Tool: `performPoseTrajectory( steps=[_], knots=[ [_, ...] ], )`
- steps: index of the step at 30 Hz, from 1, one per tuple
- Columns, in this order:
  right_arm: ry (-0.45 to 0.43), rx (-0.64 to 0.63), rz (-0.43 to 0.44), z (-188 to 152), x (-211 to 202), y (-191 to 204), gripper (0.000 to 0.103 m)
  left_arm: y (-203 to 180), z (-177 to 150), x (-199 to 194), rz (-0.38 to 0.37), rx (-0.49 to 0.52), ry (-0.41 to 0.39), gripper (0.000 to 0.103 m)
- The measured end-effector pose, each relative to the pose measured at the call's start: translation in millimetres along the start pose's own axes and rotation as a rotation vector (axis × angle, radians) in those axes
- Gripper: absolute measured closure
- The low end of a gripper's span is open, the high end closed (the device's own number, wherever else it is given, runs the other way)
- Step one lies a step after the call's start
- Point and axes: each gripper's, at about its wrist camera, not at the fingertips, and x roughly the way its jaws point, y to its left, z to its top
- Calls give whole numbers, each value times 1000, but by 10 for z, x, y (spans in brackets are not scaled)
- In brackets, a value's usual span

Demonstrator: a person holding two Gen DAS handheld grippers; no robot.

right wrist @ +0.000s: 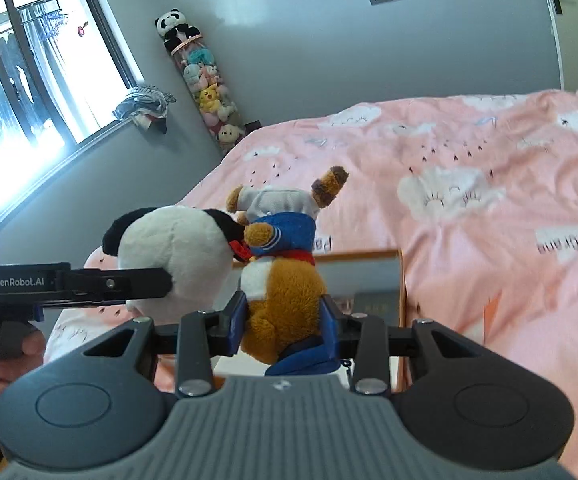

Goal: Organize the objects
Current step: 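Carry both plush toys over the orange box and lower them inside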

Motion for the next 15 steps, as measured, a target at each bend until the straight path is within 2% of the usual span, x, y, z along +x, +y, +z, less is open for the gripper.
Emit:
performPoseTrajectory(
  steps=[3, 8, 15],
  knots=[
    [50, -5, -38, 67, 353, -78, 63, 139, 47, 310, 46, -32, 29, 37],
    [171, -35, -111, -116, 903, -251, 63, 498, -116, 837, 93, -115, 136, 37],
    [333, 29, -153, -268, 1344, -443, 63, 799, -299, 1204, 135, -199, 230, 37]
  ],
)
